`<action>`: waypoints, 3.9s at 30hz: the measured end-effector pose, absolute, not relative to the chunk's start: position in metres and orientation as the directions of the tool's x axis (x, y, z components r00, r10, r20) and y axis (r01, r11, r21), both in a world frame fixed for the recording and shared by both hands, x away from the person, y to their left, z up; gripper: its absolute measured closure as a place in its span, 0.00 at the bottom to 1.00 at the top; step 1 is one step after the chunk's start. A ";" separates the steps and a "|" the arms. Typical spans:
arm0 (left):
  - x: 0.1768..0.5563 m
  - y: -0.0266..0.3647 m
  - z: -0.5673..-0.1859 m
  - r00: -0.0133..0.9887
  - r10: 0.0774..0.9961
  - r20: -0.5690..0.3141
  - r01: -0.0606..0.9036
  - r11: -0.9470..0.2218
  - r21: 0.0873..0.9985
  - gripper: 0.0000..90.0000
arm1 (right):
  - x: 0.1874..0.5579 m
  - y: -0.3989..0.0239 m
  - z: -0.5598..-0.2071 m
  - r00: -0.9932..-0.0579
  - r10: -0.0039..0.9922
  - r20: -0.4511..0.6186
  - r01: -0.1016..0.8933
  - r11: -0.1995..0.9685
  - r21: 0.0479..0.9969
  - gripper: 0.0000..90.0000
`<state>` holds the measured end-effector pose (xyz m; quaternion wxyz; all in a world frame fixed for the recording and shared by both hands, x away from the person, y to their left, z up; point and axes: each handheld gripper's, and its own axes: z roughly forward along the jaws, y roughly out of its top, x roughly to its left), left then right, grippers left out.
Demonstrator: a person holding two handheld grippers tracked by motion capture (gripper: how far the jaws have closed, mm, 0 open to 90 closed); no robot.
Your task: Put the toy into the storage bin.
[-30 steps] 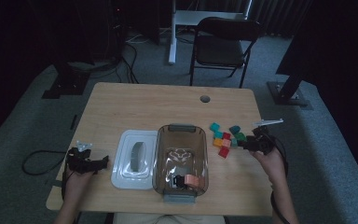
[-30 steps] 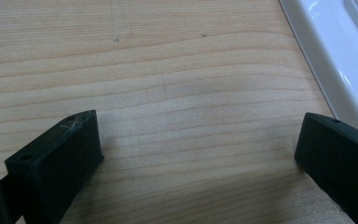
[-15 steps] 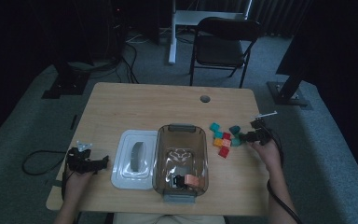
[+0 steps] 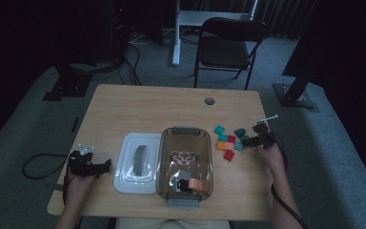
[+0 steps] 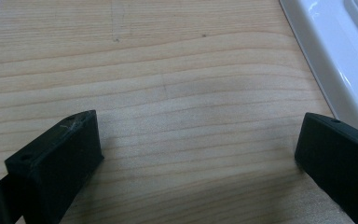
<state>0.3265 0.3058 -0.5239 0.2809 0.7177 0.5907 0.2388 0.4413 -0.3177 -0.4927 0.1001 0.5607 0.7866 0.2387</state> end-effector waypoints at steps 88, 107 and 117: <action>0.326 0.305 -0.524 0.188 0.982 0.011 0.714 -0.144 0.685 0.01 | 0.312 -0.099 -0.388 -0.977 0.195 0.086 0.211 0.827 0.521 0.65; 0.325 0.305 -0.524 0.188 0.982 0.010 0.714 -0.144 0.686 0.01 | 0.306 -0.066 -0.418 -0.988 0.148 0.047 0.155 0.934 0.321 0.65; 0.325 0.305 -0.524 0.188 0.982 0.010 0.714 -0.144 0.686 0.01 | 0.307 -0.069 -0.420 -0.984 0.168 0.064 0.180 0.935 0.305 0.59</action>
